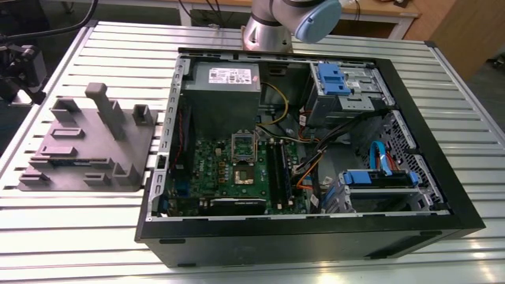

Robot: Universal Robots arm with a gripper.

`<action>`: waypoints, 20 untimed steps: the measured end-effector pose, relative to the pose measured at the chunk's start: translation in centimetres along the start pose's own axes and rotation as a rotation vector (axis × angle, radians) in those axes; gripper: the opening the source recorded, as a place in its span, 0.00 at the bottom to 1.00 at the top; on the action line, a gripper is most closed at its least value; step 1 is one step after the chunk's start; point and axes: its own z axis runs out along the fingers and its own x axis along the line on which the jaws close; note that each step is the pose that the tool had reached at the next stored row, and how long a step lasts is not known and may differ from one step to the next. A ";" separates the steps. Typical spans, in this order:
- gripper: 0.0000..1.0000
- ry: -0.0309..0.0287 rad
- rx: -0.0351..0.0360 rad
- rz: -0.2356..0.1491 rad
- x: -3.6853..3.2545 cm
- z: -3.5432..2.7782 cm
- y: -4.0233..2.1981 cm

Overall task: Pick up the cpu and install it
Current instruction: 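Pick up the cpu and move it towards the insertion slot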

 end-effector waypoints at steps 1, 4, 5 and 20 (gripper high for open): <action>0.47 0.0000 0.0000 0.000 0.00 -0.01 0.00; 0.47 0.0001 0.0001 0.000 -0.01 -0.33 0.01; 0.47 0.0000 0.0000 0.000 -0.01 -0.52 0.01; 0.47 -0.0001 0.0000 0.000 -0.04 -2.33 0.05</action>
